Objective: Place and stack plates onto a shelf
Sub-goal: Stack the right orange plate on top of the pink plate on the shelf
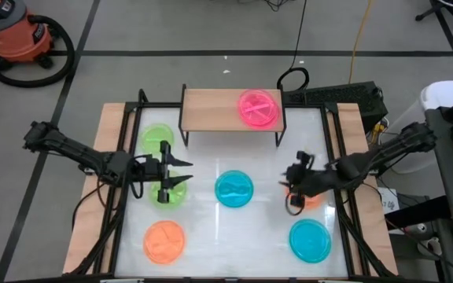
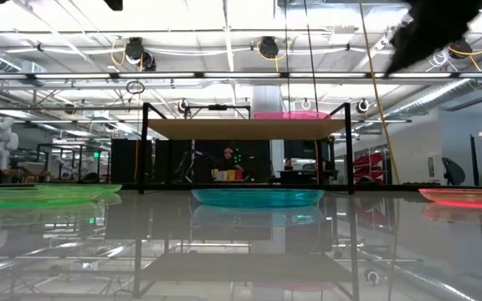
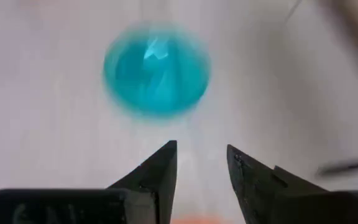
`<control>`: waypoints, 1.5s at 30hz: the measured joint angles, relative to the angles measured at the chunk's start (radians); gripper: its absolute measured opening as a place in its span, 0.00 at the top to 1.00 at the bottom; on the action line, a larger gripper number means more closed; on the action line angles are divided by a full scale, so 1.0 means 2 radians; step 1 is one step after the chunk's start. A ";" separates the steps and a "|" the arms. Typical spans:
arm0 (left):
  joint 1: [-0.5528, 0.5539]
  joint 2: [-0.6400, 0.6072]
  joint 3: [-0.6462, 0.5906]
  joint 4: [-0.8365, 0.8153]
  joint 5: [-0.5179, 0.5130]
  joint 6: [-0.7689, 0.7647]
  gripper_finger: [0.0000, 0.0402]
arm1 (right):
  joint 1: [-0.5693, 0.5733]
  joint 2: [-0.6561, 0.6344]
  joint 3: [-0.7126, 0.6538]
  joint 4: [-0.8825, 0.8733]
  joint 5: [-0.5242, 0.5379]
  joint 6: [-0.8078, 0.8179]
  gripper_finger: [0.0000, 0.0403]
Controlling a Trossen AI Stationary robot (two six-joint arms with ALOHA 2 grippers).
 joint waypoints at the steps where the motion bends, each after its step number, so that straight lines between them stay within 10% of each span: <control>1: 0.000 0.000 0.000 -0.001 -0.001 0.000 0.59 | 0.000 0.013 0.000 -0.011 -0.019 0.023 0.69; 10: 0.000 0.000 0.000 -0.006 0.000 0.000 0.59 | 0.032 0.108 -0.013 -0.041 -0.112 0.136 0.69; 45: 0.000 0.000 0.000 -0.010 0.001 -0.001 0.59 | 0.069 0.206 -0.013 -0.050 -0.101 0.254 0.69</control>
